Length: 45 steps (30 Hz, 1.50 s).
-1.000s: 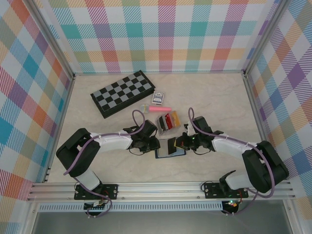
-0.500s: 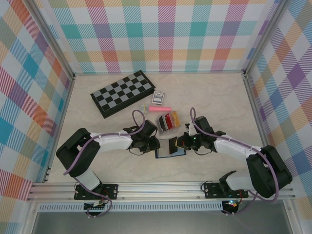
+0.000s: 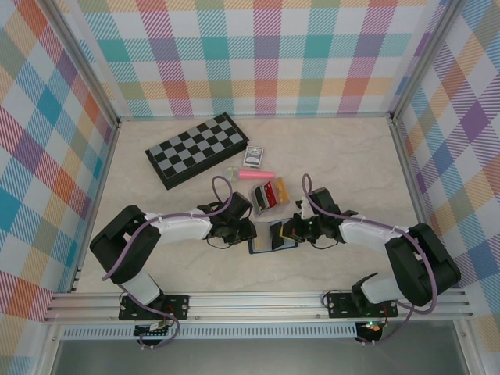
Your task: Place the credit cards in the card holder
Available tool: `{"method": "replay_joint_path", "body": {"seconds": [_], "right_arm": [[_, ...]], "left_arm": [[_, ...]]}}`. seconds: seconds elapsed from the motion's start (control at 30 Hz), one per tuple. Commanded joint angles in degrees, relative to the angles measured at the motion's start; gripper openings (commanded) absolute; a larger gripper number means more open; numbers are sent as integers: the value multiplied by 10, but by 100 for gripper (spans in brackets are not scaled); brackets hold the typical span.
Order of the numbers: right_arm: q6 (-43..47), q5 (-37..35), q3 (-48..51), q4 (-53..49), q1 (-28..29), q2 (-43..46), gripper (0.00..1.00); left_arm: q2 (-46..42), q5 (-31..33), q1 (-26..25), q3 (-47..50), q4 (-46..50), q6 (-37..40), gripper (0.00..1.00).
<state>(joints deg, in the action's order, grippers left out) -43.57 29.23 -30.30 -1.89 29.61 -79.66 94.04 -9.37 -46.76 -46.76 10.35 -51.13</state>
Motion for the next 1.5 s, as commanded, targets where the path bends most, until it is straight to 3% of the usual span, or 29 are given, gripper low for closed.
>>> {"method": "replay_joint_path", "body": {"seconds": [0.0, 0.63, 0.87, 1.13, 1.47], "right_arm": [[-3, 35, 7, 41, 4, -16, 1], [13, 12, -5, -11, 2, 32, 0], [5, 33, 0, 30, 2, 0, 1], [84, -2, -13, 9, 1, -23, 1], [55, 21, -17, 66, 0, -71, 2]], "left_arm": [[20, -5, -14, -3, -2, 2, 26], [16, 5, -15, -2, 6, 4, 23], [15, 5, -15, -2, 5, 3, 23], [14, 7, -16, -1, 7, 4, 23], [12, 8, -17, 0, 8, 3, 22]]}}
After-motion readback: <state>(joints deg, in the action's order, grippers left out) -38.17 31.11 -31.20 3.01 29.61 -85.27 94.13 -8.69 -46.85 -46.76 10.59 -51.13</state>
